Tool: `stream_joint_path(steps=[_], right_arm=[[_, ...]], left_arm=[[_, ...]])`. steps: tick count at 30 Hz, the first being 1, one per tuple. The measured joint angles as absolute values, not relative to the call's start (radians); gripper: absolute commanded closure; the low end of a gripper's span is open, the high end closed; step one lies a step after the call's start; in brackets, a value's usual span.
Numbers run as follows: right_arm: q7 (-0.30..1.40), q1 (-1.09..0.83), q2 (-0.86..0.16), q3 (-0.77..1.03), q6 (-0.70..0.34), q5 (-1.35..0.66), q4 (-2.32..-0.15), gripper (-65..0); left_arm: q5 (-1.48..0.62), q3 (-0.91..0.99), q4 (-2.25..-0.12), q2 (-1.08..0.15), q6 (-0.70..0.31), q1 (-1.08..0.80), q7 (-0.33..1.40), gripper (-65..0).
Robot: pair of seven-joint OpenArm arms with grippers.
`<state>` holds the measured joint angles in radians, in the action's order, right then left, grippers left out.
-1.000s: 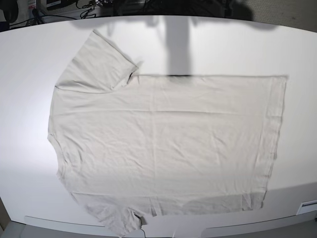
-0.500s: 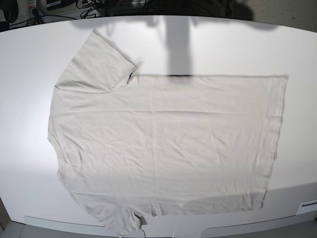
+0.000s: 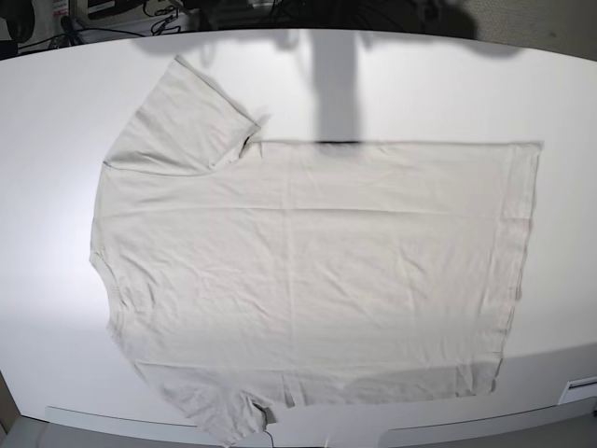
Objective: Fold the T-shirt properly
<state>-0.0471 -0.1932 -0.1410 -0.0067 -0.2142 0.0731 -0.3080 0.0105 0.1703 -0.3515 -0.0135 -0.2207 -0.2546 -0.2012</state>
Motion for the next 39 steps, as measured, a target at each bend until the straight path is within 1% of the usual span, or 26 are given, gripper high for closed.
stream_joint_path(steps=[2,5,8,14,18,22,26,29,31,34,39], right_arm=[[-0.042,-0.22,-0.155,-0.007,-0.215,0.075,-0.341,-17.8],[-0.041,-0.276,-0.184,-0.006,-0.267,0.075,-0.414,-17.8],[-0.044,-0.353,-0.208,-0.006,-0.283,0.075,-0.514,-17.8],[-0.03,-0.546,-0.239,-0.007,-0.319,0.074,-0.77,-17.8],[-0.028,-0.664,-0.27,-0.007,-0.319,0.073,-0.942,-17.8],[-0.018,-0.774,-0.32,-0.007,-0.343,-0.002,-1.107,-17.8],[0.021,-0.879,-0.392,-0.007,-0.38,-0.056,-1.264,-17.8],[0.021,-0.958,-0.448,-0.007,-0.407,-0.055,-1.372,-17.8],[0.027,-1.009,-0.48,-0.007,-0.432,-0.054,-1.44,-17.8],[0.043,-1.082,-0.521,-0.006,-0.435,-0.055,-1.543,-17.8],[0.058,-1.163,-0.575,0.028,-0.427,-0.055,-1.695,-17.8]], left_arm=[[0.01,0.17,-0.406,-0.014,-0.221,-0.295,-0.201,-17.4],[0.009,0.17,-0.501,-0.014,-0.221,-0.361,-0.201,-17.5],[0.009,0.17,-0.612,-0.014,-0.22,-0.441,-0.174,-17.5],[0.011,0.169,-0.883,-0.013,-0.221,-0.593,-0.057,-17.5],[0.035,0.169,-1.066,-0.014,-0.221,-0.701,-0.043,-17.7],[0.097,0.167,-1.241,-0.022,-0.221,-0.807,-0.018,-17.7],[0.112,0.166,-1.416,-0.078,-0.225,-0.884,0.036,-17.7],[0.114,0.167,-1.528,-0.141,-0.222,-0.944,0.07,-17.7],[0.114,0.167,-1.6,-0.187,-0.224,-0.982,0.122,-17.7],[0.164,0.166,-1.706,-0.248,-0.221,-1.024,0.185,-17.7],[0.275,0.165,-1.873,-0.321,-0.223,-1.085,0.195,-18.3]])
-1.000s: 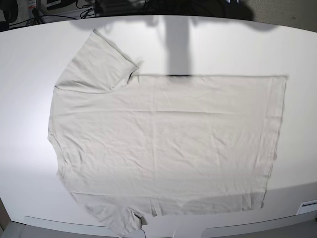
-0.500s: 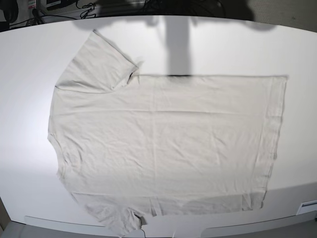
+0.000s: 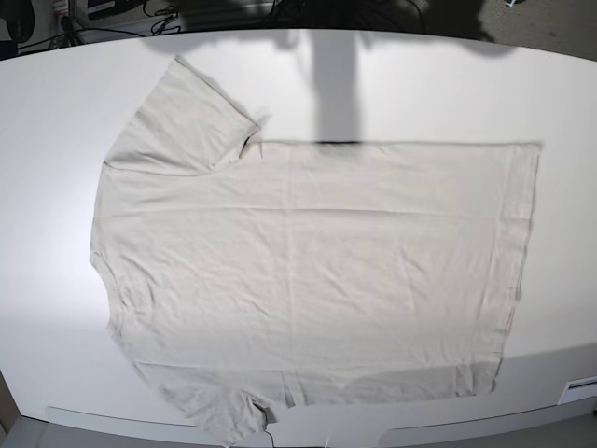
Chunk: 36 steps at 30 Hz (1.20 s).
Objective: Fold the T-shirt properly
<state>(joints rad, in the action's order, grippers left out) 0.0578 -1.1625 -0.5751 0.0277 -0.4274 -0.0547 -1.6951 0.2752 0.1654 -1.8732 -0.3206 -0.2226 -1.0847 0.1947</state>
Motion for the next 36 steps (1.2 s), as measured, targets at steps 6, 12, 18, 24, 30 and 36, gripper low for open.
stream_joint_path(steps=[6,12,18,24,30,36], right_arm=[[0.138,-1.181,-0.613,0.086,-0.429,-0.046,-1.843,-17.8],[0.14,-1.164,-0.626,0.157,-0.423,0.01,-1.953,-18.0],[0.147,-1.061,-0.625,0.15,-0.432,0.189,-1.972,-25.9],[0.247,-0.971,-0.624,0.11,-0.44,0.211,-1.972,-26.1],[0.245,-0.928,-0.619,0.084,-0.44,0.21,-1.972,-26.1],[0.253,-0.922,-0.619,0.084,-0.439,0.21,-1.972,-26.1]], left_arm=[[0.405,0.164,-2.046,-0.398,-0.232,-1.085,0.268,-25.2],[0.479,0.164,-2.086,-0.464,-0.236,-1.008,0.265,-25.6],[0.636,0.164,-2.086,-0.543,-0.346,-0.909,0.076,-25.5],[0.673,0.163,-2.009,-0.562,-0.393,-0.792,0.058,-25.5],[0.676,0.16,-1.84,-0.597,-0.485,-0.678,-0.048,-25.4],[0.649,0.153,-1.726,-0.681,-0.534,-0.573,-0.076,-25.4]])
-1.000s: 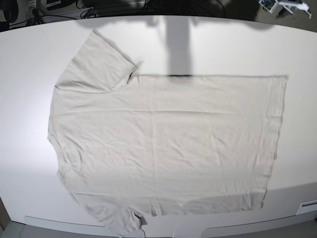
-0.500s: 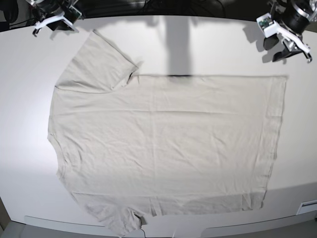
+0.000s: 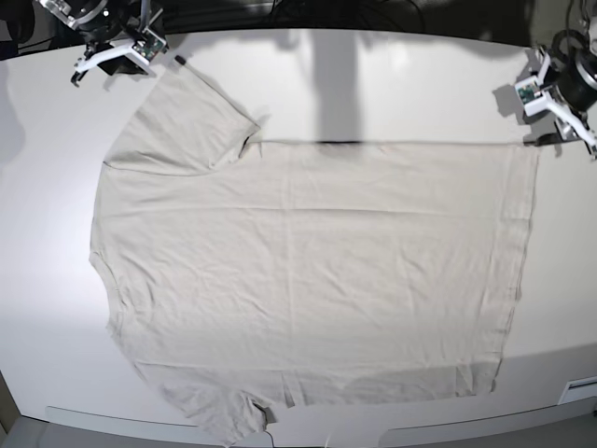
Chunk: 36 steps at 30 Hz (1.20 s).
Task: Fold the T-shirt properly
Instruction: 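Move both grippers down to the shirt's shoulder corners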
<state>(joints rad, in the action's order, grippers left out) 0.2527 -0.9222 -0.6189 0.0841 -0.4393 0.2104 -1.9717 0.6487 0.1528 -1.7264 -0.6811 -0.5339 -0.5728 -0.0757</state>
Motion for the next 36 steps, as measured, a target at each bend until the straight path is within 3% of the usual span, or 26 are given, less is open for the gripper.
stream_joint_path(steps=[2,7,23,26,30,36], right_arm=[[0.255,-0.923,-0.619,0.084,-0.439,0.209,-1.972,-26.1],[0.291,-0.923,-0.618,0.084,-0.439,0.209,-1.972,-26.1],[0.316,-0.923,-0.618,0.084,-0.432,0.208,-1.972,-26.1],[0.316,-0.923,-0.618,0.084,-0.432,0.208,-1.972,-26.1],[0.316,-0.923,-0.618,0.084,-0.431,0.208,-1.972,-26.1],[0.316,-0.922,-0.618,0.084,-0.432,0.208,-1.972,-26.1]], left_arm=[[0.634,0.125,-1.705,-0.712,-0.577,-0.541,-0.075,-25.3],[0.634,0.003,-1.651,-0.766,-0.577,-0.447,-0.072,-25.3],[0.627,-0.187,-1.402,-0.765,-0.55,-0.231,-0.1,-24.8],[0.638,-0.191,-1.381,-0.765,-0.545,-0.227,-0.11,-18.6],[0.648,-0.193,-1.365,-0.765,-0.542,-0.231,-0.104,0.0],[0.647,-0.194,-1.363,-0.765,-0.542,-0.232,-0.101,0.0]])
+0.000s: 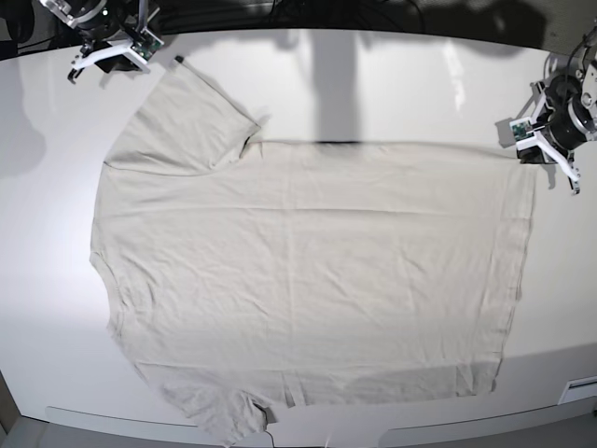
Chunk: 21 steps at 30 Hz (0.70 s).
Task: Fold the T-shirt properly
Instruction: 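Move both grippers down to the shirt's shoulder corners, then grasp the shoulder corners with both grippers and pull them apart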
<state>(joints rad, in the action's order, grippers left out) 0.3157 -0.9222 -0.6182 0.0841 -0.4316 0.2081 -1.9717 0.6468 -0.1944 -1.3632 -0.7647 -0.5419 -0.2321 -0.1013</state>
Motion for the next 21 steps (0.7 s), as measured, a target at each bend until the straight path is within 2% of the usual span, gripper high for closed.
stream_joint_path(steps=[3,5,9,17,21], right_arm=[[0.316,-0.914,-0.624,0.084,-0.432,0.213,-1.987,-26.1],[0.307,-0.89,-0.645,0.083,-0.436,0.294,-1.995,-26.2],[0.313,-0.85,-0.726,0.084,-0.424,0.366,-1.994,-32.1],[0.264,-0.811,-0.823,0.077,-0.413,0.365,-1.961,-32.2],[0.255,-0.73,-0.874,-0.002,-0.409,0.366,-1.89,-32.2]], left_arm=[[0.604,-0.192,-1.363,-0.761,-0.541,-0.236,-0.08,0.0],[0.577,-0.191,-1.363,-0.748,-0.529,-0.241,-0.061,0.0],[0.561,-0.186,-1.368,-0.711,-0.51,-0.239,0.008,0.0],[0.57,-0.181,-1.369,-0.663,-0.492,-0.232,0.048,0.0],[0.575,-0.18,-1.369,-0.645,-0.471,-0.233,0.055,0.0]])
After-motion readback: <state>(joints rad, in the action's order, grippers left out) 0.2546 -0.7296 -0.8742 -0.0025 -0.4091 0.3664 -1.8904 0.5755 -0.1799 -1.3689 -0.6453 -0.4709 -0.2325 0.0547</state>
